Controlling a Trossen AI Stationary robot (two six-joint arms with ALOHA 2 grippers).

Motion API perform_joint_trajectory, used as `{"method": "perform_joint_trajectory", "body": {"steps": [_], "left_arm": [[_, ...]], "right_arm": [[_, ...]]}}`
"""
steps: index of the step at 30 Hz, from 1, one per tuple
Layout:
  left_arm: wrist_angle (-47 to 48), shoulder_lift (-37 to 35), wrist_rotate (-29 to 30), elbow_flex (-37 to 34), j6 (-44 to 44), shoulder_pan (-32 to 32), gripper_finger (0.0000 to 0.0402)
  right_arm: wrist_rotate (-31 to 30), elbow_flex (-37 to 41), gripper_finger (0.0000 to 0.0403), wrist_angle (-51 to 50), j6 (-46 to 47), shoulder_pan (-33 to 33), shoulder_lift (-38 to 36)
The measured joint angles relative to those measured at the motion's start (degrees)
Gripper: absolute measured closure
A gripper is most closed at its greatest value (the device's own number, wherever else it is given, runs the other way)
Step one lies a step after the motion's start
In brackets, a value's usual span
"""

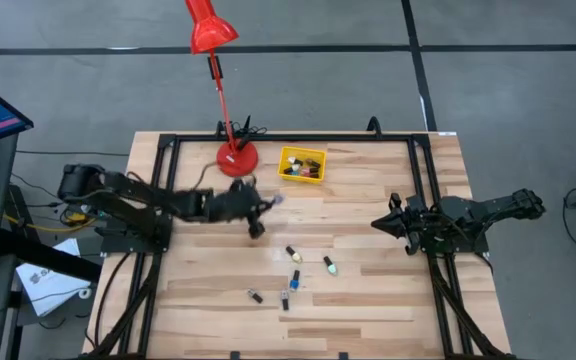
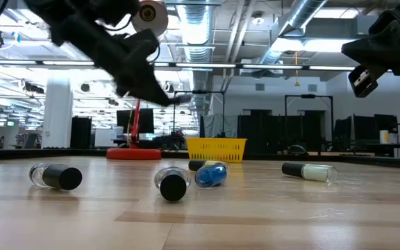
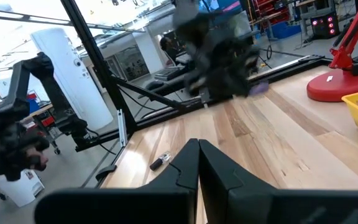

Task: Pick & Place Nail Polish
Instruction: Put the purple nail polish bottle into the yellow bin

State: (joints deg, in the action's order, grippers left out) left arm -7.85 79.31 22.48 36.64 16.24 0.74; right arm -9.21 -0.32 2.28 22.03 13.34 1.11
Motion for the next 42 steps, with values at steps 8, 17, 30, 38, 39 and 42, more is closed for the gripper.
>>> {"method": "perform_joint_trajectory", "body": {"steps": [8, 17, 30, 38, 39, 42], "left_arm": [[-0.1, 1.3, -4.8, 10.0, -11.7, -13.7, 0.0353], [-0.2, 10.6, -12.4, 21.2, -14.5, -22.4, 0.0353], [0.2, 25.5, -17.0, 29.3, -16.0, -23.0, 0.0353], [0.4, 29.5, -17.5, 29.6, -14.3, -23.2, 0.0353], [0.4, 29.8, -17.7, 29.6, -14.3, -23.2, 0.0353], [0.4, 31.2, -17.9, 29.6, -14.0, -23.2, 0.0353]], "right_arm": [[0.0, 0.0, 0.0402, 0.0, 0.0, 0.0, 0.0], [0.1, 0.0, 0.0402, 0.0, 0.0, 0.0, 0.0], [0.2, 0.0, 0.0402, 0.0, 0.0, 0.0, 0.0], [0.2, 0.0, 0.0402, 0.0, 0.0, 0.0, 0.0], [0.2, 0.0, 0.0402, 0.0, 0.0, 0.0, 0.0], [0.2, 0.0, 0.0402, 0.0, 0.0, 0.0, 0.0]]}}
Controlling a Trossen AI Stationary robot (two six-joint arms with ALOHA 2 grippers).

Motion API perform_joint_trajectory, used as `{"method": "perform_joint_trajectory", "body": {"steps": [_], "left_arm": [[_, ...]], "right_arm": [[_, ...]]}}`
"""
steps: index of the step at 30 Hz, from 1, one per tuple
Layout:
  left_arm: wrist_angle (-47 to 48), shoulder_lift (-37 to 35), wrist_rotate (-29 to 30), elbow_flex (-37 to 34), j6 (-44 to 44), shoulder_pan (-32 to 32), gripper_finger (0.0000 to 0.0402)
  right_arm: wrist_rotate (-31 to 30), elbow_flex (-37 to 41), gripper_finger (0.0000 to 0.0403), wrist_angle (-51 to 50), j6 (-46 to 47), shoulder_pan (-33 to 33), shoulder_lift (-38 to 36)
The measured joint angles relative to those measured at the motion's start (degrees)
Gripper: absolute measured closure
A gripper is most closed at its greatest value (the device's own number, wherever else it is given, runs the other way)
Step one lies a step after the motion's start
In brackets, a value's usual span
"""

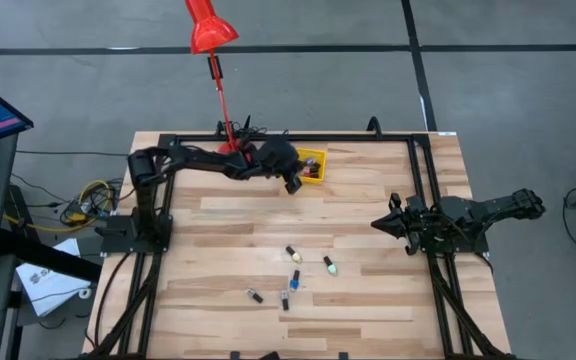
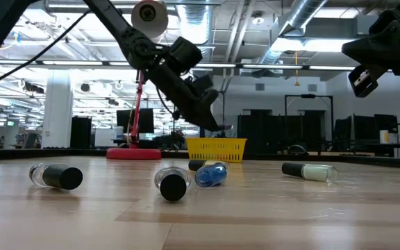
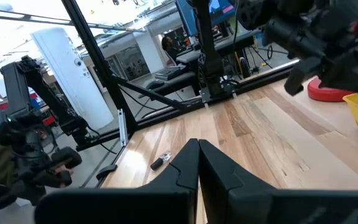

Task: Pick & Place Nail Polish
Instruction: Put the purple nail polish bottle into the yellow bin

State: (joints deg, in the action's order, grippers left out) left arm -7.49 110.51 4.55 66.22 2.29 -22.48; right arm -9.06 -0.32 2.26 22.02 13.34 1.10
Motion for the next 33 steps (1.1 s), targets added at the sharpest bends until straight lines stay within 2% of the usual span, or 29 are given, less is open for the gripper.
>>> {"method": "perform_joint_trajectory", "body": {"steps": [5, 26, 33], "left_arm": [[0.2, 1.9, 0.0, 0.0, 1.6, 0.0, 0.0353], [2.1, 1.9, 0.1, -0.4, 1.6, -0.1, 0.0348], [2.1, 1.9, 1.4, -0.4, 1.6, -0.1, 0.0319]], "right_arm": [[0.0, 0.0, 0.0402, 0.0, 0.0, 0.0, 0.0], [0.0, 0.0, 0.0402, 0.0, 0.0, 0.0, 0.0], [0.0, 0.0, 0.0402, 0.0, 0.0, 0.0, 0.0]]}}
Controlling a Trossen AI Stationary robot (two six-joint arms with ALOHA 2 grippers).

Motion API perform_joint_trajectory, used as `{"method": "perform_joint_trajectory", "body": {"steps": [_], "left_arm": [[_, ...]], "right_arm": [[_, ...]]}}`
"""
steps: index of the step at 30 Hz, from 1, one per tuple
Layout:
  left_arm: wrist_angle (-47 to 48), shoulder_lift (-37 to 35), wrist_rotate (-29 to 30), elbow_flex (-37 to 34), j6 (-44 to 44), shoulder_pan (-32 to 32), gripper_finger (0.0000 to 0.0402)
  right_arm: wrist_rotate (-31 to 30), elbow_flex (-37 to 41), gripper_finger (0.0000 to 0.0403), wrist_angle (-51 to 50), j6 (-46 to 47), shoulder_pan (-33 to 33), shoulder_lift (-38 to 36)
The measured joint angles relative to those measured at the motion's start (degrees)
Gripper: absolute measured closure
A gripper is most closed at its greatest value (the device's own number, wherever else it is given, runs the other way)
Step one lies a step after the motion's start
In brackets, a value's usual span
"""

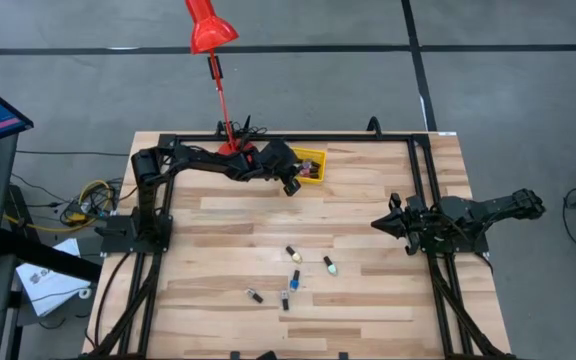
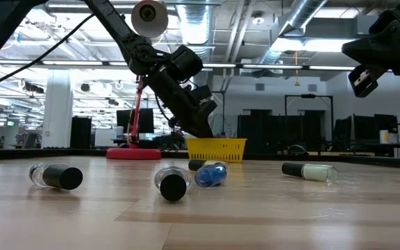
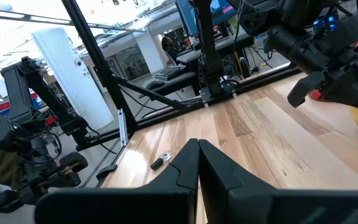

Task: Pick & Place Nail Polish
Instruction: Put the purple nail polish bottle into the yellow bin, then put the left transparent nail polish bottle into the yellow bin

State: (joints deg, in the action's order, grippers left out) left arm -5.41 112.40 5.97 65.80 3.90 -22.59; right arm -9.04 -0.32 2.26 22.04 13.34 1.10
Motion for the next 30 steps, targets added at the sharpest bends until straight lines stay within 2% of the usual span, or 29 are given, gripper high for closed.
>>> {"method": "perform_joint_trajectory", "body": {"steps": [9, 15, 18, 22, 30], "left_arm": [[0.9, -1.0, -0.3, 0.0, -0.2, 0.1, 0.0291], [6.0, -11.7, -1.7, 0.1, -1.9, 4.4, 0.0266], [13.6, -18.3, -5.9, 0.1, -7.7, 9.1, 0.0248], [22.7, -26.0, -9.0, -0.1, -11.2, 17.1, 0.0218], [23.2, -34.8, -9.1, -9.5, -11.3, 35.2, 0.0164]], "right_arm": [[0.0, 0.0, 0.0402, 0.0, 0.0, 0.0, 0.0], [0.0, 0.0, 0.0402, 0.0, 0.0, 0.0, 0.0], [0.0, 0.0, 0.0402, 0.0, 0.0, 0.0, 0.0], [0.0, 0.0, 0.0402, 0.0, 0.0, 0.0, 0.0], [0.0, 0.0, 0.0402, 0.0, 0.0, 0.0, 0.0]]}}
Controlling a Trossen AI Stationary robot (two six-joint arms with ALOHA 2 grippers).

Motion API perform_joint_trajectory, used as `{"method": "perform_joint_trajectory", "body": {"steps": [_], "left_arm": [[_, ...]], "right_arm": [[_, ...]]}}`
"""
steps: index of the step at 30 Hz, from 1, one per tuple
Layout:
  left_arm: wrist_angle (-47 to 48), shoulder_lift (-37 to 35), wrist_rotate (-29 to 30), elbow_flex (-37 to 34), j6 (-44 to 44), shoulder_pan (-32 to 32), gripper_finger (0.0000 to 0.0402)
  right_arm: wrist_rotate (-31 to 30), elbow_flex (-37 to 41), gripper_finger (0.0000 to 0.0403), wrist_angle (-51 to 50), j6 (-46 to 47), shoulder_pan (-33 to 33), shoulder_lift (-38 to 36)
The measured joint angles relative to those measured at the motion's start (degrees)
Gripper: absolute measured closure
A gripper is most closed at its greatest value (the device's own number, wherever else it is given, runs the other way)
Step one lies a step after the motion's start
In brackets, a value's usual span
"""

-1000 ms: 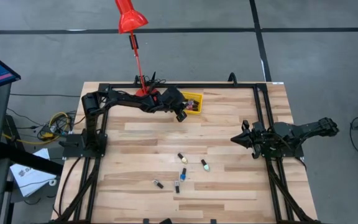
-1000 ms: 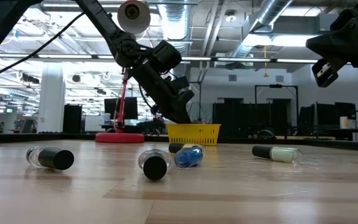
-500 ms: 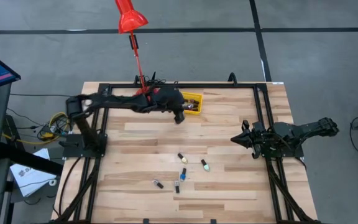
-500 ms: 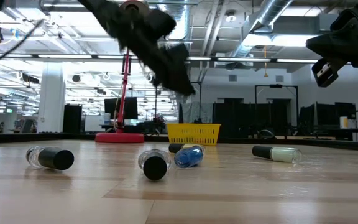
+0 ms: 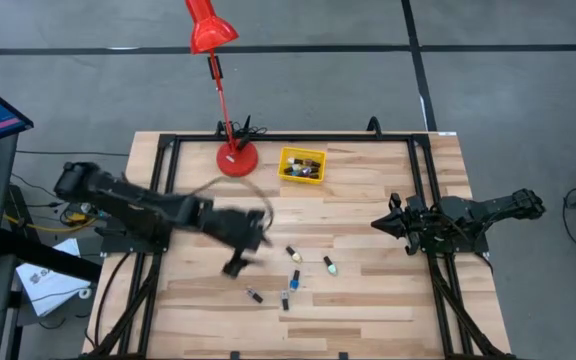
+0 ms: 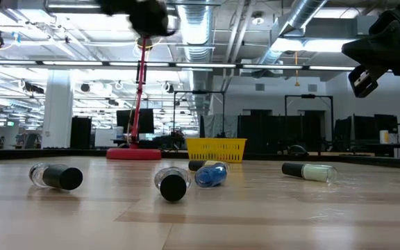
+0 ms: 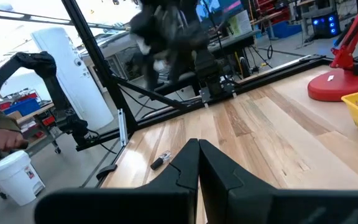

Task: Pick & Place Nail Polish
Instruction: Put the left transparent nail polish bottle into the yellow bin

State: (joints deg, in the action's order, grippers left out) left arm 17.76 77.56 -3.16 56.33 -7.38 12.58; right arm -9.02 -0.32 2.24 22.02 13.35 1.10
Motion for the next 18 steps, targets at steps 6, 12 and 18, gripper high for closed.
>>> {"method": "perform_joint_trajectory", "body": {"steps": [6, 12, 18], "left_arm": [[-2.2, -0.8, 0.2, -7.7, 1.2, 10.3, 0.0148], [-12.7, 1.0, 0.2, -15.0, 3.5, 13.0, 0.0147], [-23.9, 3.7, 0.2, -20.9, 4.9, 12.1, 0.0147]], "right_arm": [[0.0, 0.0, 0.0402, 0.0, 0.0, 0.0, 0.0], [0.0, 0.0, 0.0402, 0.0, 0.0, 0.0, 0.0], [0.0, 0.0, 0.0402, 0.0, 0.0, 0.0, 0.0]]}}
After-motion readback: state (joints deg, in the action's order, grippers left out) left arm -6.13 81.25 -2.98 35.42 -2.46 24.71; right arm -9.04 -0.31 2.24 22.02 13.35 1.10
